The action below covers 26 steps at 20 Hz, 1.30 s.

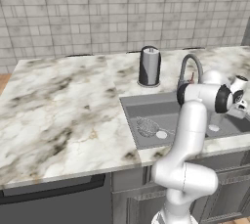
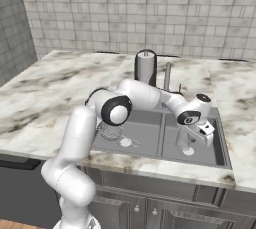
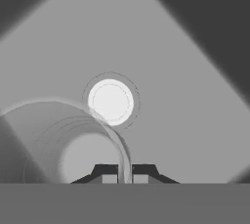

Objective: Place the strainer in the left basin and the glass cup in the right basin of the sink.

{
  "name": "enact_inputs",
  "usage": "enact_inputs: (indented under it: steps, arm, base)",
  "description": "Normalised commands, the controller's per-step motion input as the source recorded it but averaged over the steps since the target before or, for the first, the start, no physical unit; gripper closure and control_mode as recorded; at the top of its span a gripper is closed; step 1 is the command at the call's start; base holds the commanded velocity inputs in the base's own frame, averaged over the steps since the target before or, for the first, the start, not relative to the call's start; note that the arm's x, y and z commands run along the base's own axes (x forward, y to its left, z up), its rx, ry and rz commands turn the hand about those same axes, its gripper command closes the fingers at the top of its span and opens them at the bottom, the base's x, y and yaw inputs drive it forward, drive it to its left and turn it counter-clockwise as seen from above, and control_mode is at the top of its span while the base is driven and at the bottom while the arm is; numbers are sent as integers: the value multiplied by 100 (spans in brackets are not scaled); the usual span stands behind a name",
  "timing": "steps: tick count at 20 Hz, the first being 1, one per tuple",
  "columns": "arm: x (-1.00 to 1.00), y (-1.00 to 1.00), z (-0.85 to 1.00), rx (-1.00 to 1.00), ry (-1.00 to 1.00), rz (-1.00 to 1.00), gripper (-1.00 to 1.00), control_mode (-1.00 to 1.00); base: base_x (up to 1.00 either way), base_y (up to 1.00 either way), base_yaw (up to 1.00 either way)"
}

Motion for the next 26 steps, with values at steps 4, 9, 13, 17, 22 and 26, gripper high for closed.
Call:
enact_inputs:
  steps: [4,9,13,17,22,26]
  arm:
    - [26,0,-36,-2,0,0,100,-100]
    - [25,0,-33,0,0,0,100,-100]
    - [21,-2,-32,0,0,0,100,-100]
    - [21,-4,-38,0,0,0,100,-100]
    - [17,-6,-31,0,-1,0,100,-100]
    - [2,-1,-25,0,-6,0,100,-100]
  base:
    - [0,0,0]
    - [0,0,0]
    - [0,0,0]
    - [0,0,0]
    - [0,0,0]
    - [0,0,0]
